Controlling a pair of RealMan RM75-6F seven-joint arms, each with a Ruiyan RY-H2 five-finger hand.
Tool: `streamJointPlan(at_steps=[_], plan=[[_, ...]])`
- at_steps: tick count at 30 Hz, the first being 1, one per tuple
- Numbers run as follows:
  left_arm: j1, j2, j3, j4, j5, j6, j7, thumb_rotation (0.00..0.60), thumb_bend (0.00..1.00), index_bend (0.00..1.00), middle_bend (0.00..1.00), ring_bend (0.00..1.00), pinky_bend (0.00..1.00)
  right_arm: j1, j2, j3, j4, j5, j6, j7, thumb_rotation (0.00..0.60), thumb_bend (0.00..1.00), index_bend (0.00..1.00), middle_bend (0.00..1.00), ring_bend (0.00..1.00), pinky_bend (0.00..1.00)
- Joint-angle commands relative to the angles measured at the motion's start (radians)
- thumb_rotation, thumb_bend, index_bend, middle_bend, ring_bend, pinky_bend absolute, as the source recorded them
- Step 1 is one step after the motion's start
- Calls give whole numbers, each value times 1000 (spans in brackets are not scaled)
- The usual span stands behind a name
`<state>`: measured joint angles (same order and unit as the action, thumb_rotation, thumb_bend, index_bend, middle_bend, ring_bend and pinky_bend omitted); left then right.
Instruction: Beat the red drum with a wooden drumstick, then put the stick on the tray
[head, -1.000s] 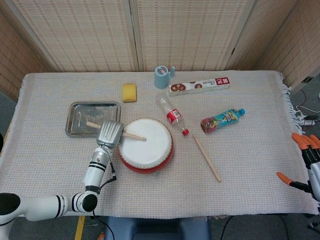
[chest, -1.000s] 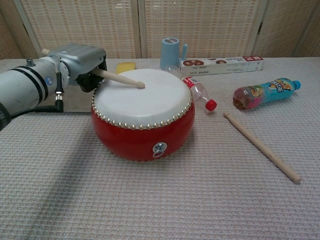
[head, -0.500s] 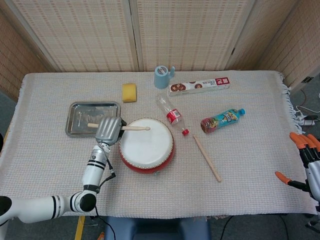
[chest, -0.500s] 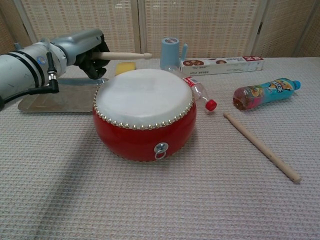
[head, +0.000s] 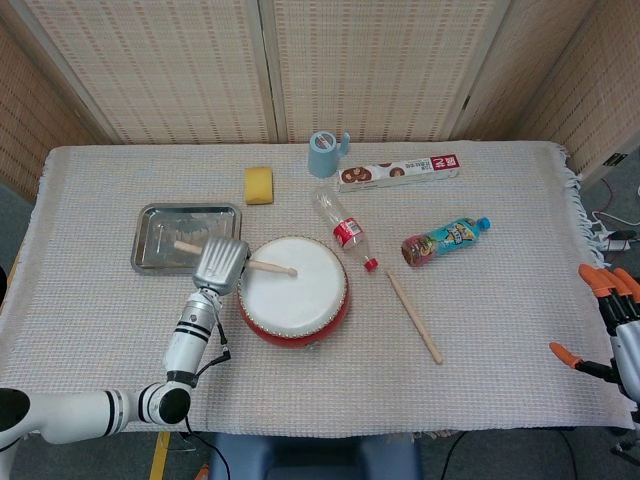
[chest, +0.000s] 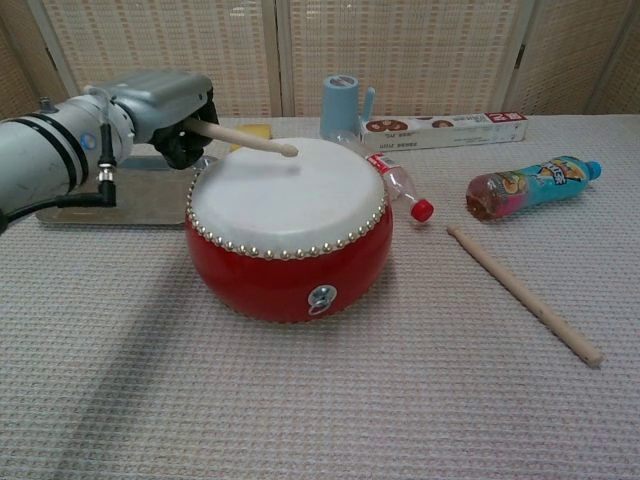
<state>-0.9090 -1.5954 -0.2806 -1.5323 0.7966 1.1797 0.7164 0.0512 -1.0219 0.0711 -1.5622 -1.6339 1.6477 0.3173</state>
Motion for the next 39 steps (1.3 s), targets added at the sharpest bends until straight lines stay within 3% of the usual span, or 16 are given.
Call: streamJointPlan(at_steps=[1, 4, 11, 14, 16, 21, 25, 28, 39], plan=[[32, 39, -71, -72, -7, 0, -144, 600, 838, 910, 1000, 974, 1000, 0, 0, 0, 0, 1, 0, 1, 600, 111, 45, 87, 47, 66], [30, 53, -59, -74, 1, -14, -135, 600, 837, 910, 1000, 974, 1000, 0, -1, 0, 2, 2, -1, 2, 600, 111, 45, 87, 48, 66], [-7, 23, 73, 22, 73, -49, 36, 600, 836, 910, 1000, 972, 1000, -1, -4, -1, 6, 5, -2, 5, 600, 111, 45, 87, 48, 65], [-16, 9, 101, 47, 67, -72, 75, 600, 837, 910, 1000, 970, 1000, -2, -3, -1, 6, 7, -2, 3, 600, 111, 45, 87, 48, 66], [-13, 0, 93, 53, 61, -60, 74, 600, 837, 909, 1000, 970, 1000, -3, -3, -1, 7, 8, -1, 3, 600, 111, 45, 87, 48, 66], [30, -15, -9, 19, 64, 20, -96, 600, 837, 911, 1000, 973, 1000, -4, -2, 0, 6, 8, 1, 4, 600, 111, 45, 87, 47, 66], [45, 7, -54, -21, 48, 39, -141, 600, 835, 911, 1000, 974, 1000, -1, -6, 0, 8, 7, -2, 4, 600, 111, 45, 87, 48, 65], [42, 18, -41, -25, 58, 37, -114, 600, 835, 910, 1000, 974, 1000, 1, -8, -1, 10, 8, -7, 6, 600, 111, 45, 87, 48, 66], [7, -45, 94, 101, 126, -12, 61, 600, 836, 909, 1000, 970, 1000, 0, -9, 0, 15, 15, -9, 10, 600, 111, 45, 87, 47, 66]])
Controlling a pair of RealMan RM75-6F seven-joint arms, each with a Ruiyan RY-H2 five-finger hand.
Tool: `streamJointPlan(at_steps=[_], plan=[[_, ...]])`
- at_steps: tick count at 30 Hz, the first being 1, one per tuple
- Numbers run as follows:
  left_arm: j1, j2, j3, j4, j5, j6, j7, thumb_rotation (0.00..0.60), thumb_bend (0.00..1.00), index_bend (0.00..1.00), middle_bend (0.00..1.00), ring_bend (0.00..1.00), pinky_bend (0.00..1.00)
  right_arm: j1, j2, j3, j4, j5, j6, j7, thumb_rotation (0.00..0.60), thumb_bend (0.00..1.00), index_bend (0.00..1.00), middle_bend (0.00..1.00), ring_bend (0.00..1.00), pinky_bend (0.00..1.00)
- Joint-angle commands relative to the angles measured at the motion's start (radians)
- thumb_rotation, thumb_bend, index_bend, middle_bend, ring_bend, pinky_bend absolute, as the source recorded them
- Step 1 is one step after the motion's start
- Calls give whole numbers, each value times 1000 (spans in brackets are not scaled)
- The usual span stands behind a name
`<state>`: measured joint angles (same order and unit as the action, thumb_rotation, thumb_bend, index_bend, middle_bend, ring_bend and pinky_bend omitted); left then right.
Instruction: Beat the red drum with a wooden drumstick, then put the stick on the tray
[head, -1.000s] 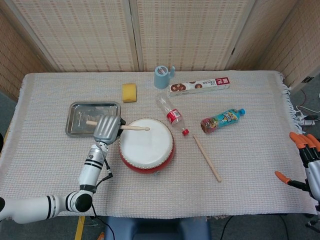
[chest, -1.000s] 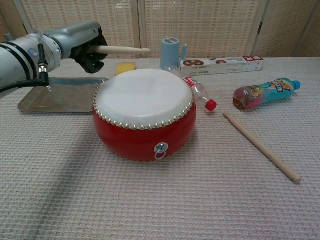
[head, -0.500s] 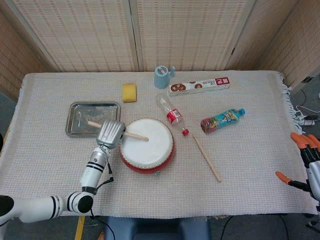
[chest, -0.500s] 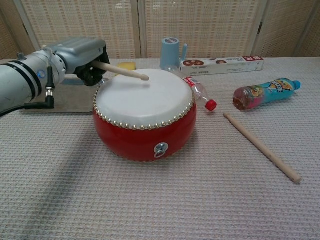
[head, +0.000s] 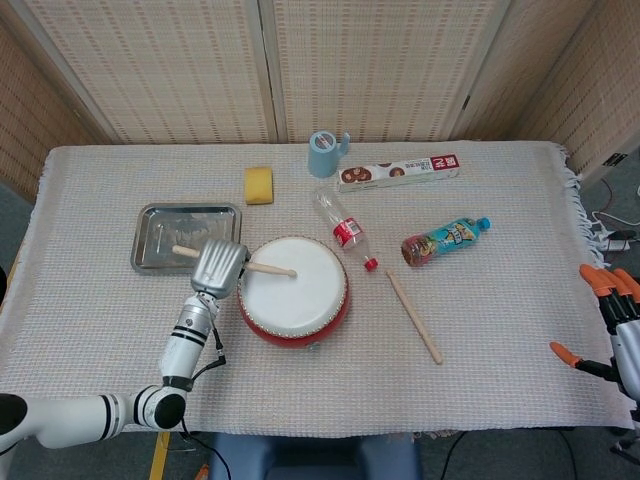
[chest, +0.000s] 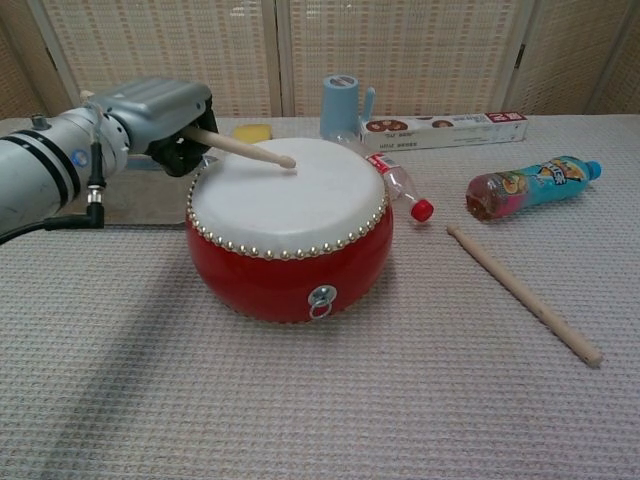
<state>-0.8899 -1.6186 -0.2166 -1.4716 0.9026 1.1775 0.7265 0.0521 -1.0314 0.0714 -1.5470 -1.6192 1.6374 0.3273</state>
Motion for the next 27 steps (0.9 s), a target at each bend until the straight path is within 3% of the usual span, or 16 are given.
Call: streamJointPlan(at_steps=[1, 6, 11, 20, 27], plan=[[-11, -23, 29, 44, 20, -10, 53, 600, 836, 908, 1000, 970, 1000, -2, 0, 0, 1, 1, 3, 1, 600, 111, 45, 87, 47, 66], [35, 7, -104, -33, -71, -36, -175, 600, 835, 909, 1000, 970, 1000, -7, 3, 0, 1, 2, 9, 3, 600, 111, 45, 87, 48, 65], [52, 73, -172, -25, -125, -82, -275, 600, 835, 908, 1000, 969, 1000, -8, 2, -1, 2, 0, 10, 5, 600, 111, 45, 87, 47, 66], [34, 123, -134, 163, -183, -290, -326, 600, 835, 873, 999, 926, 1000, -5, 1, -2, 2, 0, 3, 1, 600, 111, 45, 87, 48, 65], [16, 78, -100, 348, -161, -384, -385, 600, 828, 861, 967, 889, 1000, 0, 3, 1, -9, 8, -9, -15, 600, 111, 45, 87, 48, 66]])
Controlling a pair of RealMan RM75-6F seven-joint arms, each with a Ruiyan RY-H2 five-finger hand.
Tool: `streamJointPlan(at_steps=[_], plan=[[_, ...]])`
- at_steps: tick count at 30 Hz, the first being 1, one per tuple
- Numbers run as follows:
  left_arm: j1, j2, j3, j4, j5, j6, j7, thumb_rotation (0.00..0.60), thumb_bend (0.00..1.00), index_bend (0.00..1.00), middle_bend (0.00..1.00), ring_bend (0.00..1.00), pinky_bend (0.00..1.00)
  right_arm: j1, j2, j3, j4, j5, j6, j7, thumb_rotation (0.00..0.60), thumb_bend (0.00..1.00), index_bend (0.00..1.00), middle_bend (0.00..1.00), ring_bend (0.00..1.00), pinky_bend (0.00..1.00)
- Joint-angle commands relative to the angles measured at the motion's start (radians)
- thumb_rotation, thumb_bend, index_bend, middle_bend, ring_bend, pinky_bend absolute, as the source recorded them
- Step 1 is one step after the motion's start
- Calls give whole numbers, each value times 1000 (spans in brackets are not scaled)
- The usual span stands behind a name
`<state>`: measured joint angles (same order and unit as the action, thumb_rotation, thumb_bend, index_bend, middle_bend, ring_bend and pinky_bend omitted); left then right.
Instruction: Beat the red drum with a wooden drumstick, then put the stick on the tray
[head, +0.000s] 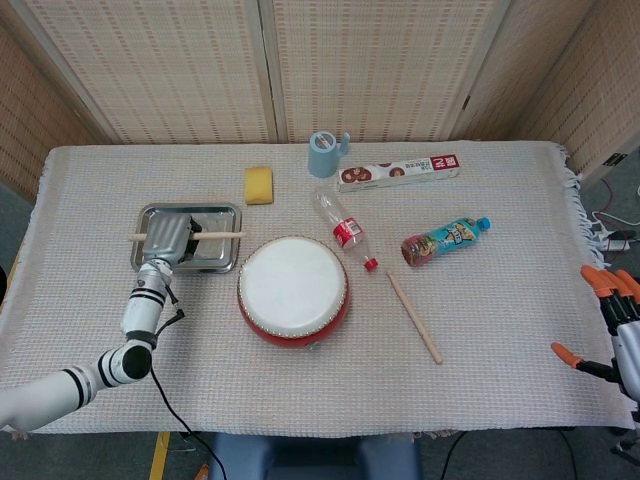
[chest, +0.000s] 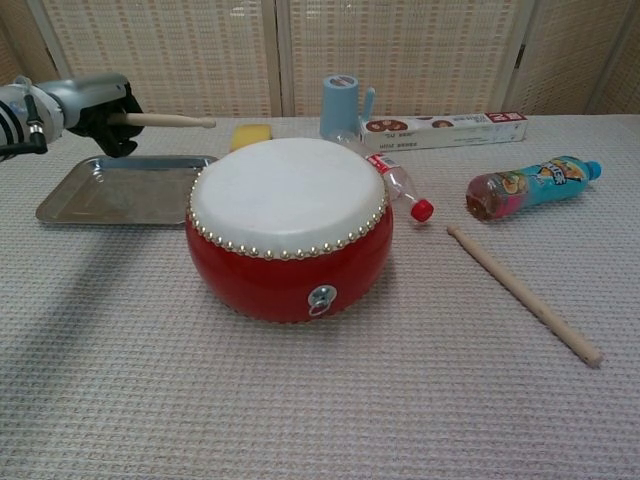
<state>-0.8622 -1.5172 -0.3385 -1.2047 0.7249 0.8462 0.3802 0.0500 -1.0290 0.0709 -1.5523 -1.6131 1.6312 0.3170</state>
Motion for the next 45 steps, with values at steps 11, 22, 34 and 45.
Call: streamJointPlan(at_steps=[11, 22, 34, 45], plan=[[-56, -87, 70, 294, 113, -187, -109, 600, 707, 694, 751, 688, 835, 11, 2, 6, -19, 17, -27, -27, 600, 111, 45, 87, 48, 66], [-94, -157, 44, 425, 71, -212, -108, 600, 598, 538, 517, 479, 633, 8, 2, 8, -20, 32, -33, -31, 600, 111, 45, 87, 47, 66], [-103, -174, 2, 463, -40, -236, -62, 600, 283, 67, 110, 75, 228, 3, 4, 9, -20, 36, -28, -31, 600, 111, 45, 87, 48, 66], [-99, -157, -16, 442, -83, -234, -63, 600, 198, 0, 0, 0, 68, 0, 7, 10, -28, 32, -22, -35, 600, 111, 45, 87, 48, 66]])
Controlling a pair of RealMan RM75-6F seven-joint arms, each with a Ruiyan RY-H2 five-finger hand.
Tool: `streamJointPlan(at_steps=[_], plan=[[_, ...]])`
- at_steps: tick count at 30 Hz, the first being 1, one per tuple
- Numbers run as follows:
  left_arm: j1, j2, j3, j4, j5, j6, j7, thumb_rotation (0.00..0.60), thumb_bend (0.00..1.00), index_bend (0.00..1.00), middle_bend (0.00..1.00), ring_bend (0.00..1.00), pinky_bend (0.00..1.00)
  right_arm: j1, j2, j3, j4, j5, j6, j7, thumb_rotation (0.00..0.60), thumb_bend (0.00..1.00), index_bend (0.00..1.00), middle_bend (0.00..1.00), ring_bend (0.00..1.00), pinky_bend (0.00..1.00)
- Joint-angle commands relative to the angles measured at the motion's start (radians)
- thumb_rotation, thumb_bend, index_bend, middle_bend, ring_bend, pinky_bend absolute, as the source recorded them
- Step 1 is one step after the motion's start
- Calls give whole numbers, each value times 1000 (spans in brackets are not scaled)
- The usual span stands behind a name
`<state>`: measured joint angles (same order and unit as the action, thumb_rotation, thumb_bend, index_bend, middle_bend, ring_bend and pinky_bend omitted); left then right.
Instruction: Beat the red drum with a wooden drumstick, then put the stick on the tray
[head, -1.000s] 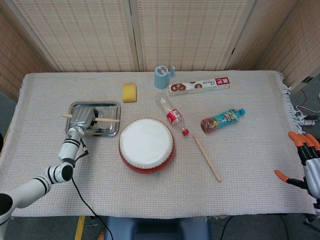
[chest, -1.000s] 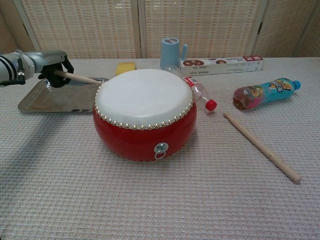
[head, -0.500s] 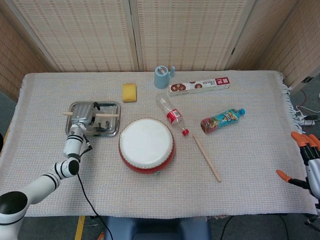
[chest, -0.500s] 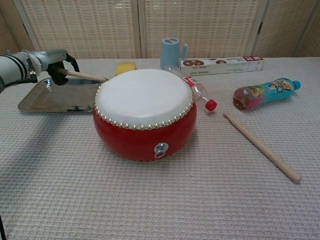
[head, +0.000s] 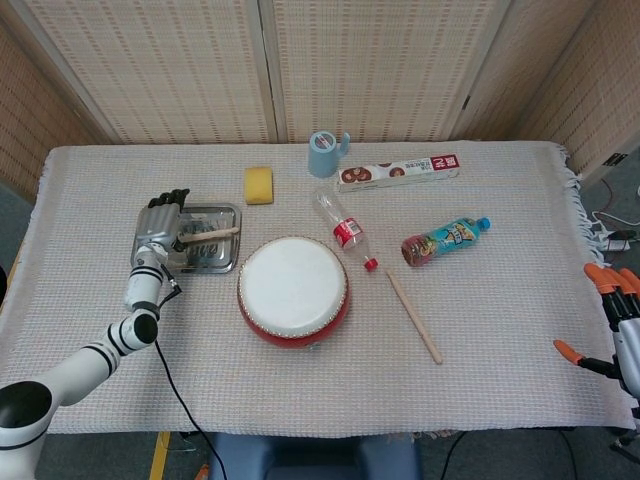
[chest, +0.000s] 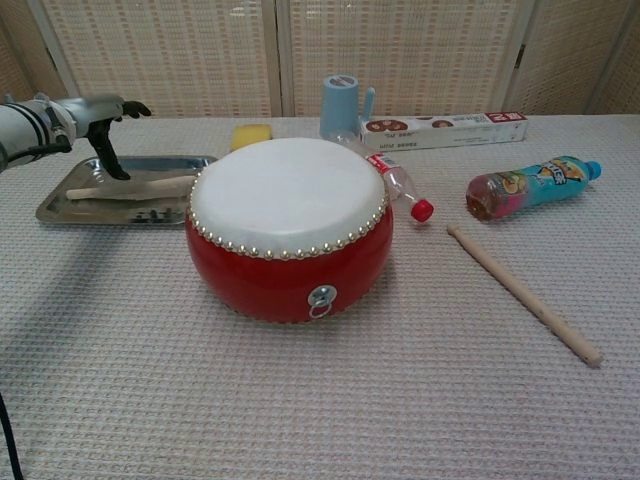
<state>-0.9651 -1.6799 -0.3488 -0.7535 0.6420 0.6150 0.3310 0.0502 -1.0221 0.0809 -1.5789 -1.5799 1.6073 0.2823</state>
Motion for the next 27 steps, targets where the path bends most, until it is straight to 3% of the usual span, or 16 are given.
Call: streamJointPlan(at_steps=[1, 9, 11, 12, 19, 27], plan=[[6, 9, -11, -17, 3, 0, -25, 600, 198, 0, 0, 0, 68, -1, 1, 0, -2, -2, 3, -1, 600, 111, 45, 87, 48, 65], [61, 74, -49, -135, 75, 101, -145, 600, 223, 0, 8, 7, 88, -3, 7, -3, -6, -7, 3, 0, 600, 111, 45, 87, 47, 66], [101, 109, -55, -203, 112, 173, -185, 600, 258, 0, 20, 16, 106, -4, 11, -6, -6, -10, 2, 2, 600, 111, 45, 87, 47, 66], [151, 145, -50, -281, 149, 259, -211, 600, 269, 1, 24, 18, 112, -5, 15, -8, -4, -12, 2, 9, 600, 111, 45, 87, 48, 67], [368, 294, 42, -584, 300, 555, -231, 600, 273, 79, 77, 32, 120, -8, 39, -18, 5, -15, -9, 52, 600, 111, 46, 87, 48, 67], [581, 410, 174, -778, 431, 743, -282, 600, 274, 101, 100, 38, 120, -1, 40, -30, 20, -17, -36, 87, 600, 111, 46, 87, 47, 67]])
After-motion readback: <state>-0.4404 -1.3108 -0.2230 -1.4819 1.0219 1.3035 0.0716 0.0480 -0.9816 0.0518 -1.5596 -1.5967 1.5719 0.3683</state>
